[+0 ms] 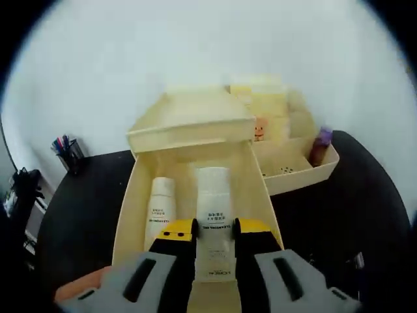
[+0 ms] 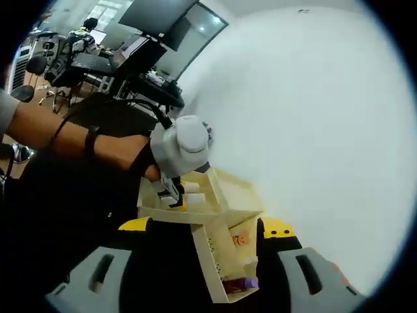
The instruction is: Open the drawer, pick up the cosmetic bottles from the table one by one, place them into the drawer, release the gripper, close the drawer, and move the gripper away
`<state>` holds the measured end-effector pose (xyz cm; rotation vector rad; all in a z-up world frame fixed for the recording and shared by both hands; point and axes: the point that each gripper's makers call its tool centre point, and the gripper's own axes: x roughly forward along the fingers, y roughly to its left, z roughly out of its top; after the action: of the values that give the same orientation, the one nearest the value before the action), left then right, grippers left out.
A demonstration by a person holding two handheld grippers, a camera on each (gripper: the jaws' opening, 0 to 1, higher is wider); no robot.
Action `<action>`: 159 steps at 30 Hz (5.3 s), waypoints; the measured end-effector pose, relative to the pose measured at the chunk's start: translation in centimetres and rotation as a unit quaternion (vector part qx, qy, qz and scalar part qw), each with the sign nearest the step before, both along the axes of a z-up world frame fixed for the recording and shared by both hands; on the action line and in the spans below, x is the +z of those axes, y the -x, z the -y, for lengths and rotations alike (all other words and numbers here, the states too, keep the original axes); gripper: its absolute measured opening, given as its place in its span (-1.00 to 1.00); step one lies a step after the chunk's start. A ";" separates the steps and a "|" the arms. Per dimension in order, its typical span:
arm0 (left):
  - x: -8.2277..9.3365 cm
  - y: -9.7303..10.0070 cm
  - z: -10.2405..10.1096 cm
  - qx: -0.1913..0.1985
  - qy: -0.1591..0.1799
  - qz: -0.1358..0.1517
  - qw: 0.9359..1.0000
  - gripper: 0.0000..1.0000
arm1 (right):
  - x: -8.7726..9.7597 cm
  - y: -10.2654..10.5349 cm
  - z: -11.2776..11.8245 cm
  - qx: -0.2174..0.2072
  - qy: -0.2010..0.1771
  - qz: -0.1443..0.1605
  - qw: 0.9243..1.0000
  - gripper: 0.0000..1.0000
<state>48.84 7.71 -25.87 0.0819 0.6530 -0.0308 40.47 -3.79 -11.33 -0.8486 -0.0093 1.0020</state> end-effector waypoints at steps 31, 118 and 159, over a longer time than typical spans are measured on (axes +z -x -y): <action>8.3 4.1 0.4 -0.103 0.033 0.128 0.986 -0.26 | -0.6 -1.0 0.4 -0.030 0.005 -0.008 0.999 0.28; -4.8 10.8 -6.7 -0.290 0.075 0.147 0.943 0.85 | -9.5 -4.9 -6.8 -0.101 0.033 -0.096 0.990 0.85; -3.4 11.2 -5.9 -0.312 0.106 0.166 0.929 0.79 | -7.4 -12.2 -6.0 -0.211 0.068 -0.038 0.974 0.85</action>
<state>37.60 13.62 -29.24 0.0809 0.2596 -0.6886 52.70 2.19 -18.77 -0.8899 0.2967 0.6374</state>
